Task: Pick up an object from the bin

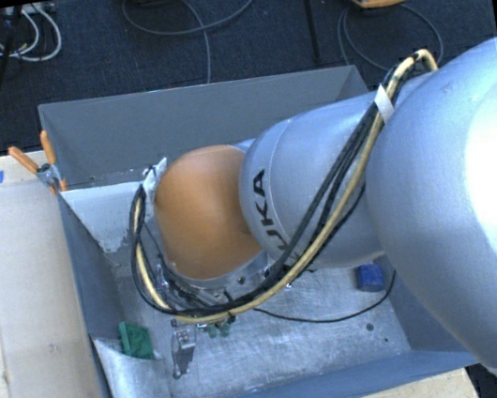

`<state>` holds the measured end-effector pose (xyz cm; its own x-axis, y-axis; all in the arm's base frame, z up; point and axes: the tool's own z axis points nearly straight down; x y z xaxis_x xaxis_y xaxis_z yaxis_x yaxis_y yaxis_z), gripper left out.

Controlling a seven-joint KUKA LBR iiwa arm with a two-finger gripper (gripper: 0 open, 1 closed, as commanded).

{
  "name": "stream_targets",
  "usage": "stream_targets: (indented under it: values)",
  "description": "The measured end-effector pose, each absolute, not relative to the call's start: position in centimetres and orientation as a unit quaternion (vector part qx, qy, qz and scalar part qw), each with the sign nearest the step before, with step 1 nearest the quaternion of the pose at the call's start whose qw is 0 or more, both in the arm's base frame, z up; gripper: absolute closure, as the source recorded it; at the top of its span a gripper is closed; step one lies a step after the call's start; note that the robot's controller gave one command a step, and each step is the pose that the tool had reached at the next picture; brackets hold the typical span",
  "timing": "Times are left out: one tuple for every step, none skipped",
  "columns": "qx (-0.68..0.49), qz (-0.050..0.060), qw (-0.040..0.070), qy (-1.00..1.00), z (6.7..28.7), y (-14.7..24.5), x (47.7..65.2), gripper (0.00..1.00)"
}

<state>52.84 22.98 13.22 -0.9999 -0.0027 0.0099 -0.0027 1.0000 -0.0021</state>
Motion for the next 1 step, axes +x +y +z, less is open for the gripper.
stream_targets:
  values:
    - [0.217, 0.002, -0.008, -0.976, 8.09, 24.29, 51.89, 0.00]
